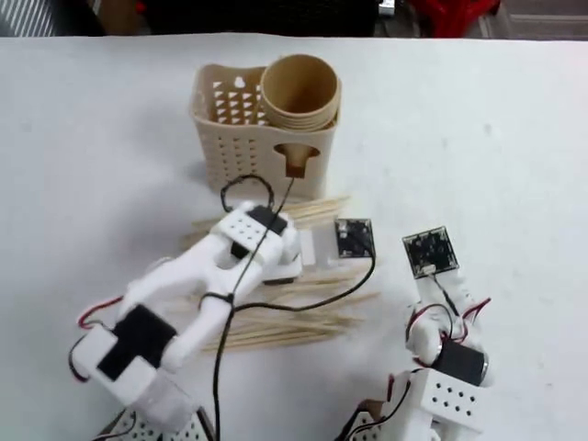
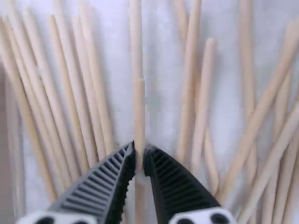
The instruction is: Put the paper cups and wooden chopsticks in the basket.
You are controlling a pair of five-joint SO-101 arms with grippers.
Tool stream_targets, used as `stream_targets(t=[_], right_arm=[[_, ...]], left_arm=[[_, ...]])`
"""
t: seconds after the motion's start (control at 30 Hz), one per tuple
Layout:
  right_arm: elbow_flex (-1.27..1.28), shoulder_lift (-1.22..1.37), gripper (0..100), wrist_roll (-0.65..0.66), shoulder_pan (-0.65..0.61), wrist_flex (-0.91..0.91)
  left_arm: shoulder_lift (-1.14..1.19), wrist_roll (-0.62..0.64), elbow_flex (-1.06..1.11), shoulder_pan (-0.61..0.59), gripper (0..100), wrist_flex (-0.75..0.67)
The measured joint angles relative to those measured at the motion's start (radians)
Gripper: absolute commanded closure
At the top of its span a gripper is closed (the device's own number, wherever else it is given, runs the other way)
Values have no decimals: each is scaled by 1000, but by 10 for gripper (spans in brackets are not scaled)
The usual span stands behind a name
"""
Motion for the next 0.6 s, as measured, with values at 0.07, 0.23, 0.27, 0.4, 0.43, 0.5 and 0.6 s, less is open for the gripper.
stream_targets(t=[0.07,0.23,0.27,0.4,0.43,0.5,0.6], right_arm=[[0,0,981,0,0,0],[0,0,981,0,0,0],[0,0,981,0,0,0],[2,0,981,0,0,0],[3,0,981,0,0,0],[12,0,981,0,0,0],[12,0,981,0,0,0]], left_arm=[[-49,0,-6,0,979,31],[-189,0,-118,0,979,193],[-213,2,-144,-2,979,226],[-298,38,-284,-2,979,344],[-315,44,-331,-6,979,377],[-341,60,-443,-17,979,451],[-354,91,-654,-38,979,554]])
